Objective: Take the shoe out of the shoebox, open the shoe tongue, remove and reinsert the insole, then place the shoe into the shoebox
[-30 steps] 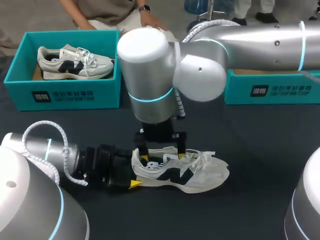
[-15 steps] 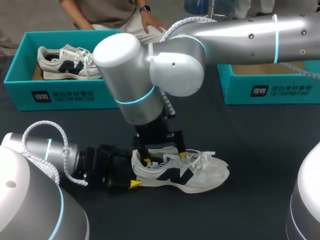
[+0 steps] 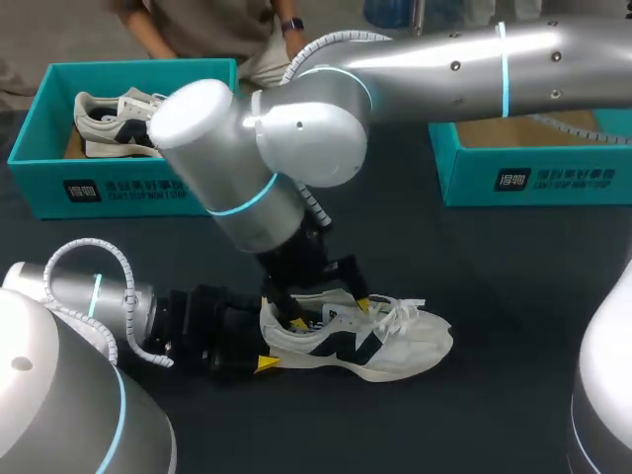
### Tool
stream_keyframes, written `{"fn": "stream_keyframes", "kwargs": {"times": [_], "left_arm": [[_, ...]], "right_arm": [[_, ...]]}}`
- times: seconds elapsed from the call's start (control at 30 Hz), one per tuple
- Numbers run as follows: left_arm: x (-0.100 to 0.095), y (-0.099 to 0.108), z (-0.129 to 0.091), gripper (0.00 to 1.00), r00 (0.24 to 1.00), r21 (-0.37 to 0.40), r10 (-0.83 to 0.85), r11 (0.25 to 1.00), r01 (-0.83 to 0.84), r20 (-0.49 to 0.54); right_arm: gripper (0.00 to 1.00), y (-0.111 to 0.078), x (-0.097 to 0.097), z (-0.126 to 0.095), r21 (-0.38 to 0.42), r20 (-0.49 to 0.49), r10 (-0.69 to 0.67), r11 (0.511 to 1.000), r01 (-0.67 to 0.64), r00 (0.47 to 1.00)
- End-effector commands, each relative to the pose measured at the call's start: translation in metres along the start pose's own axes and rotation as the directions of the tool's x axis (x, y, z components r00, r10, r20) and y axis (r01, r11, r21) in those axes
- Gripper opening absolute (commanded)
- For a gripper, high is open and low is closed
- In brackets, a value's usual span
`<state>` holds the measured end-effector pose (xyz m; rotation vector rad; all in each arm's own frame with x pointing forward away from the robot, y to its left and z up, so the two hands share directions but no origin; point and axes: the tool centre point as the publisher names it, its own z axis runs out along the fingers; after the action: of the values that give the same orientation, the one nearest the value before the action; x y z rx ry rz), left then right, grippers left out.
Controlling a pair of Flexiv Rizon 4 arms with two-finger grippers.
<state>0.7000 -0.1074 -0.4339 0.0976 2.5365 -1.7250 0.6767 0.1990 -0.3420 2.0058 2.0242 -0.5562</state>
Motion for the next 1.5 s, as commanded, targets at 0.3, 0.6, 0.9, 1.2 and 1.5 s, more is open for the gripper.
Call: {"fn": "stream_keyframes", "kwargs": {"times": [0.3,0.6,0.9,1.2,1.5], "left_arm": [[0.002,0.003,0.004,0.00,1.000,-0.003,0.000,1.000,0.000,0.003],[0.002,0.003,0.004,0.00,1.000,-0.003,0.000,1.000,0.000,0.003],[0.002,0.003,0.004,0.00,1.000,-0.003,0.000,1.000,0.000,0.003],[0.002,0.003,0.004,0.00,1.000,-0.003,0.000,1.000,0.000,0.003],[0.002,0.003,0.004,0.00,1.000,-0.003,0.000,1.000,0.000,0.003]], "right_arm": [[1.00,-0.011,-0.005,0.005,-0.033,0.073,0.427,0.904,-0.426,0.901],[1.00,-0.013,-0.012,0.007,-0.037,0.061,0.443,0.896,-0.442,0.894],[1.00,-0.011,-0.010,0.012,-0.041,0.042,0.444,0.896,-0.442,0.895],[1.00,-0.007,-0.009,0.015,-0.057,0.021,0.451,0.891,-0.450,0.892],[1.00,-0.007,-0.017,0.029,-0.058,0.019,0.462,0.886,-0.461,0.886]]}}
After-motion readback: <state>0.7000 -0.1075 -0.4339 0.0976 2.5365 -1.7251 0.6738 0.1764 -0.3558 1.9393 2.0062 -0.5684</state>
